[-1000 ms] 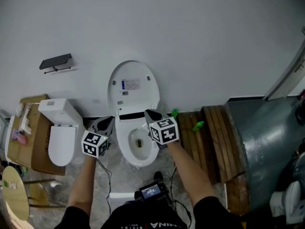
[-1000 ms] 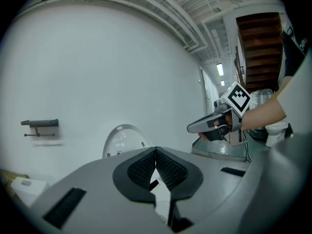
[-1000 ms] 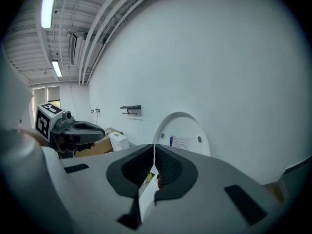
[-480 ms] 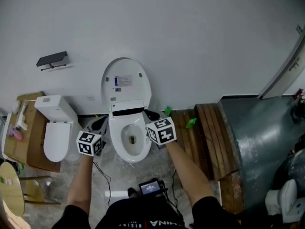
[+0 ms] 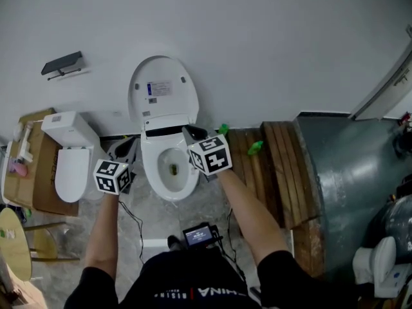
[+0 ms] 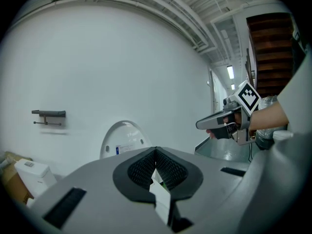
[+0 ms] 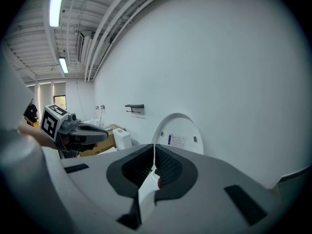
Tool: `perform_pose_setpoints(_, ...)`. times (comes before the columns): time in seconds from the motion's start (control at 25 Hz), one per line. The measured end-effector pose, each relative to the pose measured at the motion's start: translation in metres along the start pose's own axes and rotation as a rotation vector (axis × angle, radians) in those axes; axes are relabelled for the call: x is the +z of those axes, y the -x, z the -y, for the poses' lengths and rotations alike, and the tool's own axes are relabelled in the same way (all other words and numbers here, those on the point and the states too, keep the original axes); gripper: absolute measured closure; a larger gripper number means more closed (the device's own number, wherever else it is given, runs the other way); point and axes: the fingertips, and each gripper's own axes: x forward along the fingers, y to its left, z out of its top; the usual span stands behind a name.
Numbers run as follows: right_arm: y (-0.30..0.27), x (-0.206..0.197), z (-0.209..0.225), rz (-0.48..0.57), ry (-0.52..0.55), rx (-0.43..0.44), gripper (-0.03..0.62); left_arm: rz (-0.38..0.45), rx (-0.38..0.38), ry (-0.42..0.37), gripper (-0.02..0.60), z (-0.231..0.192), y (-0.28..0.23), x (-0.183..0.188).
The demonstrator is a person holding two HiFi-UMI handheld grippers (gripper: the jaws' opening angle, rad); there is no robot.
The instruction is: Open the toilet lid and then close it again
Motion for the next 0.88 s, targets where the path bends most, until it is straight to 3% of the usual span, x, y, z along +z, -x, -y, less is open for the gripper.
perform_pose_setpoints(0.12,-0.003,-0.002,0.001,-0.005,0.0,0.01,0.574,0.021,-0.004,0.03,0.572,0.001,-0.001,0.001)
perform_pose_setpoints(0.88,-0.011,-0.004,0.02,-0.002,-0.009,0.029,0.574,0.017,0.048,0.024,0.571,-0.001,-0.014,0.001)
